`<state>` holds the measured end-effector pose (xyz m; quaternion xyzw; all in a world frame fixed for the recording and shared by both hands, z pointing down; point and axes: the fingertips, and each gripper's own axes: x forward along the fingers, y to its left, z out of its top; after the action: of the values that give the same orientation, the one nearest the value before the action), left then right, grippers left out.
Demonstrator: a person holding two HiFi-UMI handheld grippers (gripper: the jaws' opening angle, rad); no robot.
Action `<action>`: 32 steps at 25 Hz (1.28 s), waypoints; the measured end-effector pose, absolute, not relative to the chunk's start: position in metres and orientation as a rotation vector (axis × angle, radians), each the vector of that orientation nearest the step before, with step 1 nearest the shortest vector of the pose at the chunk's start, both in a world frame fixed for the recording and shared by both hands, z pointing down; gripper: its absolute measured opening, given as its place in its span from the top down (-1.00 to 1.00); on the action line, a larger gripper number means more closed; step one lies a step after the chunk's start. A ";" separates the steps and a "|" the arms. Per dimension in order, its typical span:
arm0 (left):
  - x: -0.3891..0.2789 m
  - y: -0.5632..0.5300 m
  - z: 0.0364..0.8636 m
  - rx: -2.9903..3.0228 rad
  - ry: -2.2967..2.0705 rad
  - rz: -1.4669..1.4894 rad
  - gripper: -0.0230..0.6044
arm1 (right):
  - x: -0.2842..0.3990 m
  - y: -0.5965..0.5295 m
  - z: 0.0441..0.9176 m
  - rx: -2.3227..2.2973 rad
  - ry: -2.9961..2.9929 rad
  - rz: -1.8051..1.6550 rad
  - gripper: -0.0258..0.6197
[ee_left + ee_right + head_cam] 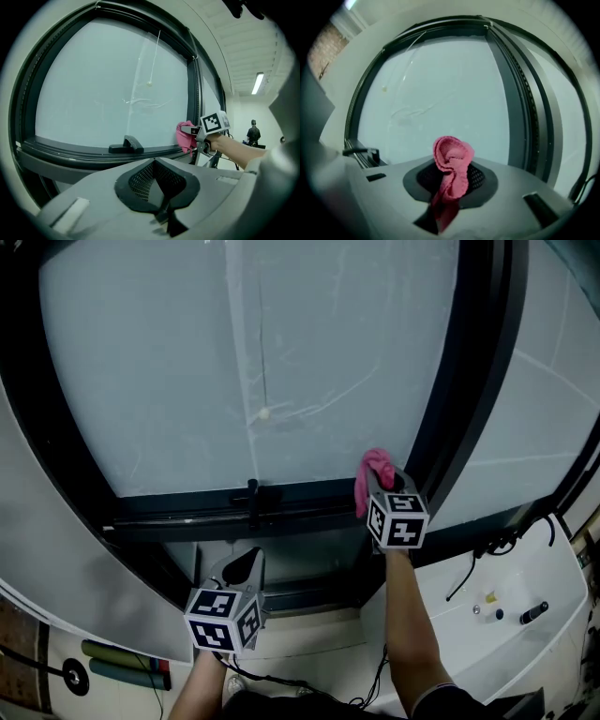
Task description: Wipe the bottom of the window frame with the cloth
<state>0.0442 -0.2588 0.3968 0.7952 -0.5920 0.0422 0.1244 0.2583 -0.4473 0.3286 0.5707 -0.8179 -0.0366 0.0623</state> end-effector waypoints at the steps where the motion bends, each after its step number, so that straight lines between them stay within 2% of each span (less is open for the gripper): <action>1: 0.039 -0.256 0.394 2.327 -1.727 0.118 0.91 | 0.245 -0.439 0.319 1.704 -2.534 -0.098 0.67; 8: -0.018 -0.243 0.388 2.364 -1.694 0.112 0.91 | 0.146 -0.390 0.260 1.620 -2.682 -0.232 0.67; 16: -0.109 -0.241 0.379 2.361 -1.701 0.064 0.90 | 0.038 -0.368 0.243 1.570 -2.733 -0.250 0.67; 25: -0.175 -0.237 0.408 2.308 -1.664 0.066 0.90 | -0.051 -0.375 0.290 1.520 -2.687 -0.146 0.67; 32: -0.189 -0.238 0.422 2.324 -1.602 0.069 0.91 | -0.069 -0.394 0.341 1.636 -2.469 -0.063 0.67</action>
<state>-0.1886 -0.2377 0.4220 0.8127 -0.5603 0.0241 0.1584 -0.0688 -0.3937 0.3409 0.5501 -0.8301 -0.0210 0.0894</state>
